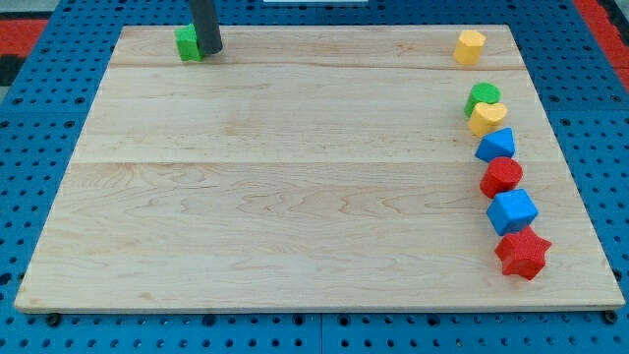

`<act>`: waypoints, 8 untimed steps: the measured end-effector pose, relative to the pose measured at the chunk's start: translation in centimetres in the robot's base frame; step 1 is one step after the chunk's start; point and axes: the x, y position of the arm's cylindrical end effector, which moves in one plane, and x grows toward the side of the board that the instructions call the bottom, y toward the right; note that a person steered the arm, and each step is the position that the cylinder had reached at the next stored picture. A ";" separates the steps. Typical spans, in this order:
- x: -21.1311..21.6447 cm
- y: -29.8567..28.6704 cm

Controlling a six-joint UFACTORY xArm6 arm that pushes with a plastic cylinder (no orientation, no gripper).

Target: Move the green circle slightly left

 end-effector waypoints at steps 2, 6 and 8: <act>-1.8 -4.2; 5.5 15.7; 6.3 31.7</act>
